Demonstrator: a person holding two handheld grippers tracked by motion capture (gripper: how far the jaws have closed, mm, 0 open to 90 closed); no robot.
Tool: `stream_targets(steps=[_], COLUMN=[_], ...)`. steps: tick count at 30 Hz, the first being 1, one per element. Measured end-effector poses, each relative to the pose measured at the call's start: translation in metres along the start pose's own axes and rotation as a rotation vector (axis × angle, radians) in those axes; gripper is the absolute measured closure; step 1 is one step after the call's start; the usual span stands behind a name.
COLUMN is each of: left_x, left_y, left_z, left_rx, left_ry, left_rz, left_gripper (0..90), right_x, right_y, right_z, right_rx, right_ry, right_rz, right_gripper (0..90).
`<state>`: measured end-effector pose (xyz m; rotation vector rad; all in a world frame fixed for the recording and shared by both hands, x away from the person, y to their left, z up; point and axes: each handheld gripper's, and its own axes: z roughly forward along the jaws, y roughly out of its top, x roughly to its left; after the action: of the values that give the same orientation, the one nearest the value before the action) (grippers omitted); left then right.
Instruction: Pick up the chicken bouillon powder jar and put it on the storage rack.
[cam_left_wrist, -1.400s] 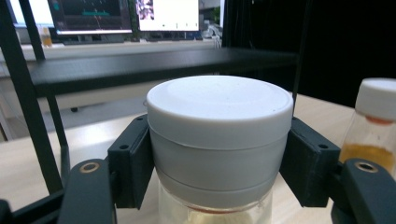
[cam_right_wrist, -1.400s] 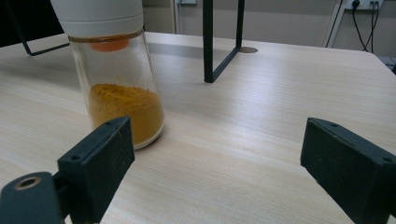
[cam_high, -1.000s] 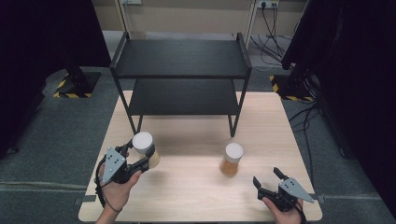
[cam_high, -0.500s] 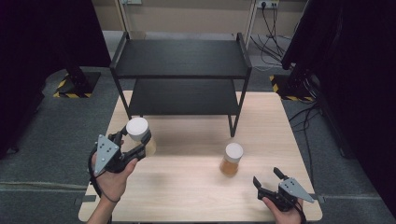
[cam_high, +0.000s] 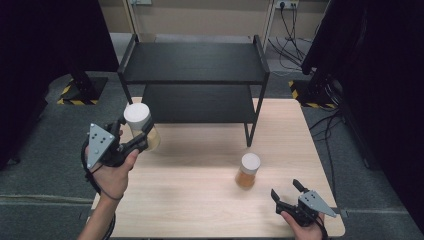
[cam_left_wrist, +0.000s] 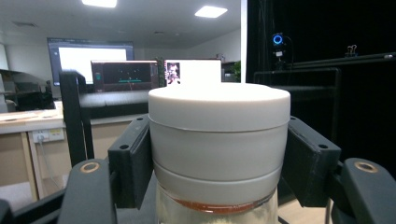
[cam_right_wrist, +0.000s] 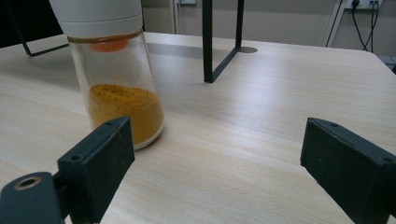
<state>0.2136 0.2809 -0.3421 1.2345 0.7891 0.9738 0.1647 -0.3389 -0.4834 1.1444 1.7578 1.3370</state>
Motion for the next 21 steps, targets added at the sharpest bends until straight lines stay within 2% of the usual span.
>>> stream_targets(steps=[6, 11, 21], left_x=[0.002, 0.005, 0.007], left_y=[0.016, 0.03, 0.057], left_z=[0.013, 0.023, 0.045], left_rx=[-0.011, -0.02, -0.037], left_ry=[0.012, 0.014, 0.05], left_rz=[0.005, -0.014, -0.007], left_gripper=[33.9, 33.9, 33.9], right_x=[0.0, -0.001, 0.0], right_y=[0.0, -0.001, -0.001], right_z=[0.0, 0.0, 0.0], right_rx=[-0.002, -0.004, -0.003], right_ry=[0.001, 0.0, -0.001], right_rz=[0.001, 0.003, 0.002], right_gripper=[10.2, 10.2, 10.2])
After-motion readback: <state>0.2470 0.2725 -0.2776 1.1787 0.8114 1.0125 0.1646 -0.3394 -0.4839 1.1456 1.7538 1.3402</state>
